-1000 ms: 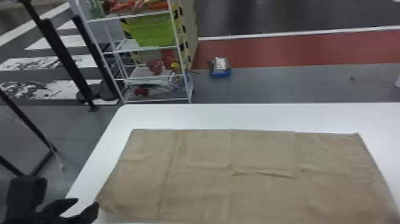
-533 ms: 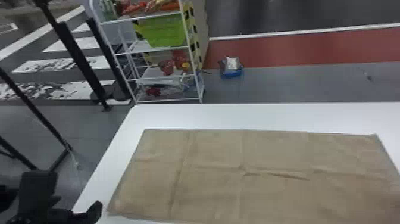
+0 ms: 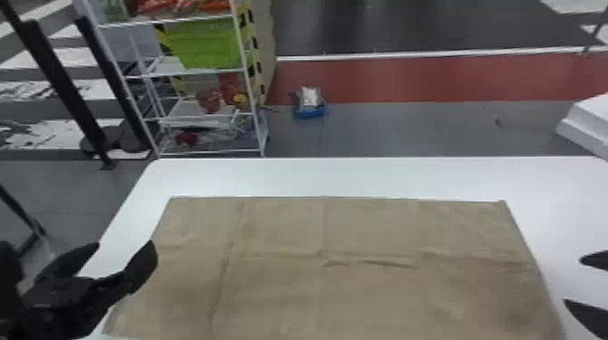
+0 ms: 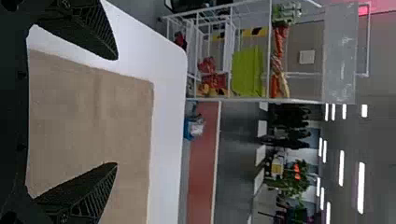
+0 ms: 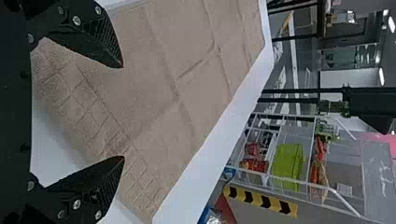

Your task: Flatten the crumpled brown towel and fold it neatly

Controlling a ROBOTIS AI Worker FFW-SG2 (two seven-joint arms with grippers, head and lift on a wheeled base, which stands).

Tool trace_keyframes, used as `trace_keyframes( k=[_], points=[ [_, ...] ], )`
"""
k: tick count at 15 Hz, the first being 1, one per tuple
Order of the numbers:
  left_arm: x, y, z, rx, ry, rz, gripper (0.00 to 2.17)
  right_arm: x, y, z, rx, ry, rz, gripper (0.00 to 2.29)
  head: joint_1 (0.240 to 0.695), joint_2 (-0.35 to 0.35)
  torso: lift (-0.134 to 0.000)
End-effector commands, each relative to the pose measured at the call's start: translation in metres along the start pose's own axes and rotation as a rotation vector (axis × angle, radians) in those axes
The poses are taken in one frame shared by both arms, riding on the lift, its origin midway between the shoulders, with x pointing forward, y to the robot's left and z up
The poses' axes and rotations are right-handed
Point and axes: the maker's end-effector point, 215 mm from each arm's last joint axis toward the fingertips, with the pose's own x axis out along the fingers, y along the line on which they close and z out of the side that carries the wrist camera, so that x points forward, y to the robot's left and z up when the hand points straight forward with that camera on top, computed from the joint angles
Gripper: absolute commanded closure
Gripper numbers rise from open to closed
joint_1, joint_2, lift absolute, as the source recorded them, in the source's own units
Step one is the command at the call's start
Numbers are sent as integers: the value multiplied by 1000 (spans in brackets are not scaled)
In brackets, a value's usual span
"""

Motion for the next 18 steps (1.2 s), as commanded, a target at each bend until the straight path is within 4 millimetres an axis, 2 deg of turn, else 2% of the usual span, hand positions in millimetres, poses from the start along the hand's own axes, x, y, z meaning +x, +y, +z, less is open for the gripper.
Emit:
trace_keyframes(
  k=[1,3,5,8,12,16,18],
  points=[
    [8,-28,11,-33,-71,-59,87,2,4,10,-7,-11,6,259,695,77,-124],
    [14,-36,1,-74,-58,-61,83,2,11,9,-17,17,19,259,695,61,-124],
    [18,-42,-8,-95,-43,-72,83,6,21,-13,67,132,33,255,695,50,-124],
    [20,-42,-16,-101,-24,-71,90,6,32,-50,246,289,30,232,695,30,-124],
    [19,-37,-17,-100,-20,-64,90,12,33,-48,284,305,32,232,695,26,-124],
    [18,-33,-20,-102,-11,-57,90,25,34,-63,327,408,11,232,695,38,-124],
    [18,-31,-22,-102,-4,-53,90,29,35,-63,338,430,12,232,695,46,-124]
  ],
)
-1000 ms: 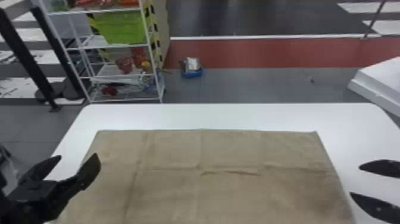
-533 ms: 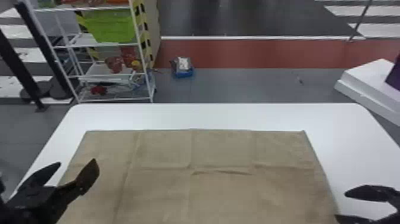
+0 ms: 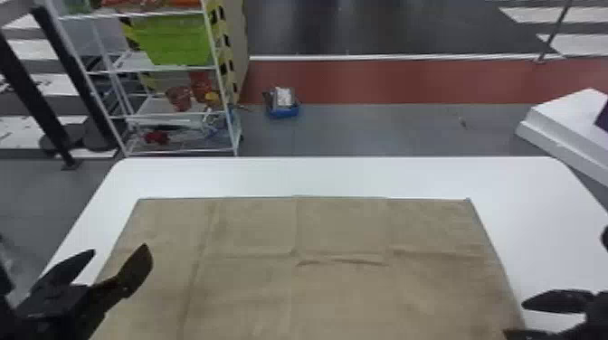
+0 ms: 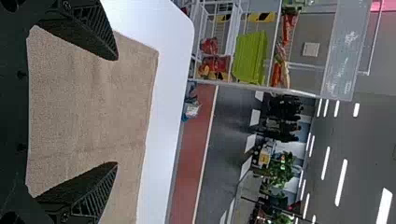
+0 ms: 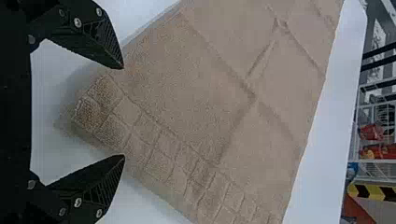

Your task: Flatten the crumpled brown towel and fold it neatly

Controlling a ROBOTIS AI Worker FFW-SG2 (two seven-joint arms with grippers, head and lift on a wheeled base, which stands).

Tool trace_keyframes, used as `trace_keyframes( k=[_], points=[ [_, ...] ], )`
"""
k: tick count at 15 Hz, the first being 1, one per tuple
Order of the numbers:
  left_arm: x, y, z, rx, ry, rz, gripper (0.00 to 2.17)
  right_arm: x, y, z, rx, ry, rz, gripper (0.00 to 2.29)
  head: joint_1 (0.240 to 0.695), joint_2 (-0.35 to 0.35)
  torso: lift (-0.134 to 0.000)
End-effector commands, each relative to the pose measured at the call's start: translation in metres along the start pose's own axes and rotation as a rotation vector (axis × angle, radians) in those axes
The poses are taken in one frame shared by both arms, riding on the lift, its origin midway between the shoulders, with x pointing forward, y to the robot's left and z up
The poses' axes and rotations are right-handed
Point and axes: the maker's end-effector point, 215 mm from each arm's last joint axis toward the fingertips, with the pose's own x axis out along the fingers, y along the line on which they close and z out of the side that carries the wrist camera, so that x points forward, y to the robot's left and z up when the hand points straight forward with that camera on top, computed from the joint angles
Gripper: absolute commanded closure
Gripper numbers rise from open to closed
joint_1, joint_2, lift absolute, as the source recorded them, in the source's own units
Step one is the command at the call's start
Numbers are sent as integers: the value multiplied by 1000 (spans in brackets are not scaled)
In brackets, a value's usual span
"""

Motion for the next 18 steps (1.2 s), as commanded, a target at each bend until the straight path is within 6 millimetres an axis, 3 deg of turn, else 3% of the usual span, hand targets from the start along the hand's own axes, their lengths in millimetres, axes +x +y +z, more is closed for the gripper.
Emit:
trace_keyframes(
  k=[1,7,15,18],
  points=[
    [-1,3,-1,-3,4,7,90,2,-1,2,19,23,-5,232,695,48,-124],
    [-2,8,-2,-4,7,11,90,-1,2,3,13,117,-46,208,695,59,-124],
    [-4,12,-4,-14,9,10,90,19,9,14,-43,176,-66,205,695,90,-124],
    [-4,13,-4,-16,9,10,90,25,12,8,-44,207,-69,205,695,101,-124]
  ],
)
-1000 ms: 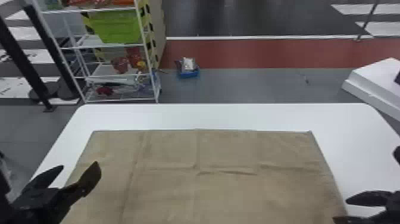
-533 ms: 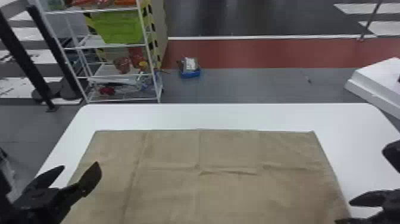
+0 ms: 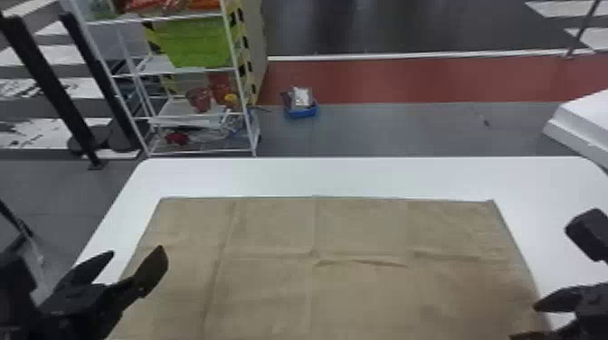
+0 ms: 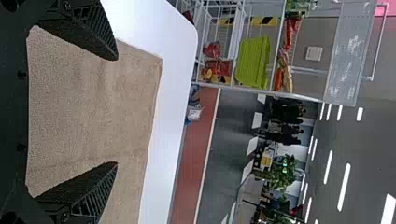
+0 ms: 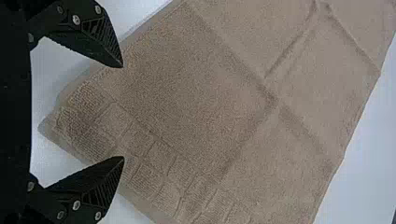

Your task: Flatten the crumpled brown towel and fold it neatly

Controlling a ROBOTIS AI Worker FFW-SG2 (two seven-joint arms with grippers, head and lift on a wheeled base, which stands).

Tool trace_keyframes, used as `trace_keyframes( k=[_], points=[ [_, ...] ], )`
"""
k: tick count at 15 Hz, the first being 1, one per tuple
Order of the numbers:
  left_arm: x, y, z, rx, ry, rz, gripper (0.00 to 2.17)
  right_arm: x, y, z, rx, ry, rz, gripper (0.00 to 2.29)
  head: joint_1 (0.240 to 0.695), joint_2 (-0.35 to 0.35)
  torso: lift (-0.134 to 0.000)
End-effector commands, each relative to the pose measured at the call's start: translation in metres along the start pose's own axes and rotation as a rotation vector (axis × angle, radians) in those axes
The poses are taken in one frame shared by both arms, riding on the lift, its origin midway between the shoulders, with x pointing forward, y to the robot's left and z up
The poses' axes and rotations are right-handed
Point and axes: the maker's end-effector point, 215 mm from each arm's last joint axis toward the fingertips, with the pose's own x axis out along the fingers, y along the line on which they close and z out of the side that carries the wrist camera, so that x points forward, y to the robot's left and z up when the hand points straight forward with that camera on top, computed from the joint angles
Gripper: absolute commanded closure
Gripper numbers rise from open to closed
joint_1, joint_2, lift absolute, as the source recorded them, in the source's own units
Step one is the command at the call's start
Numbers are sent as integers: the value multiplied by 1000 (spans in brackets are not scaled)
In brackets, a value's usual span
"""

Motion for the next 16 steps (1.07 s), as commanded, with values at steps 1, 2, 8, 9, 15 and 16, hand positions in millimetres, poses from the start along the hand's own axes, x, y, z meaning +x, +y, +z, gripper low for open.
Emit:
trace_keyframes(
  k=[1,2,8,9,15,16],
  points=[
    [0,-1,0,-6,-1,0,90,4,1,-5,-5,24,-6,205,695,106,-124],
    [0,0,0,-6,-1,1,90,5,2,-7,-7,35,-6,205,695,106,-124],
    [0,1,1,-6,-3,1,90,6,2,-20,-14,74,-2,205,695,101,-124],
    [-1,2,1,-6,-4,4,90,5,2,-22,-14,82,4,205,695,101,-124],
    [-1,3,2,-7,-6,5,90,-1,0,-34,-26,117,3,299,695,96,-124],
    [0,2,2,-8,-6,4,90,-1,-1,-33,-32,117,-1,360,695,92,-124]
  ],
)
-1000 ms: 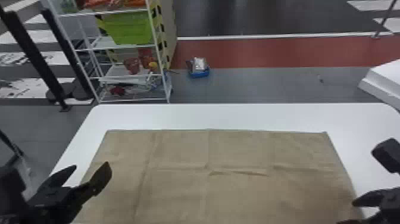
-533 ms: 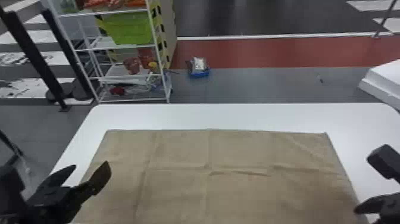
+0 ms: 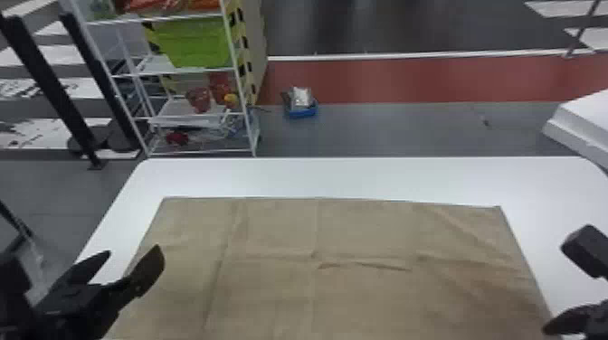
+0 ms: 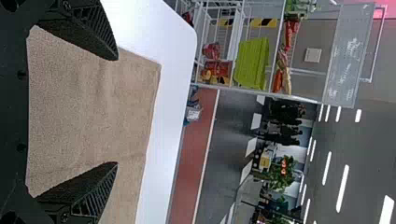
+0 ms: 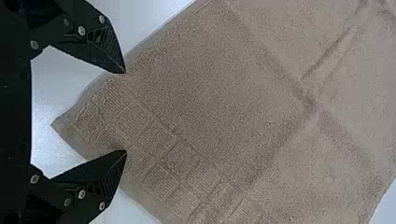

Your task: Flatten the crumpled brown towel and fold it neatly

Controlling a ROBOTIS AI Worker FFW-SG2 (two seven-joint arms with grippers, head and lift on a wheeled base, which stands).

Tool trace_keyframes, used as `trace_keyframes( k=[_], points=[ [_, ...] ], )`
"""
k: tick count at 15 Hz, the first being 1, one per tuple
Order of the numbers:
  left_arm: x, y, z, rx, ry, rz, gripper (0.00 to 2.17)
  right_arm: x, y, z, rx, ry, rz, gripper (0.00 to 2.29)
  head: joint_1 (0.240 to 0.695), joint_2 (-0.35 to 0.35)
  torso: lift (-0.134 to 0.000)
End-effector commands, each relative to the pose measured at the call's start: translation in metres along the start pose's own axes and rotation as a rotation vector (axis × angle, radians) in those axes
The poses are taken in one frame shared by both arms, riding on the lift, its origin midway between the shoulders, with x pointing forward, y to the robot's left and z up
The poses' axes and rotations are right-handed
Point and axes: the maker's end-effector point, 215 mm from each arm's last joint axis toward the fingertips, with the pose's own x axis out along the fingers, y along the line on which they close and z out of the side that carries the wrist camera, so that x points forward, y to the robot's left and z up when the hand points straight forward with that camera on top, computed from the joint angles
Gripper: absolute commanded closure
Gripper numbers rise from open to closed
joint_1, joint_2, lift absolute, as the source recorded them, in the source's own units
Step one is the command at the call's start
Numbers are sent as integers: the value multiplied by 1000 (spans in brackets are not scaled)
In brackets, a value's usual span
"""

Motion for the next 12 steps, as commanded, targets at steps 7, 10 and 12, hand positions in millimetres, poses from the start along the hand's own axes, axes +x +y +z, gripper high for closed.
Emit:
trace_keyframes(
  k=[7,10,12],
  points=[
    [0,-1,2,-2,-5,0,90,-7,-1,7,-51,0,-13,788,695,87,-124],
    [0,-1,2,-2,-5,0,90,-16,2,7,-64,-5,-10,792,695,90,-124],
    [0,-2,4,-1,-8,-1,90,-24,8,-4,-93,5,2,795,695,91,-124]
  ],
)
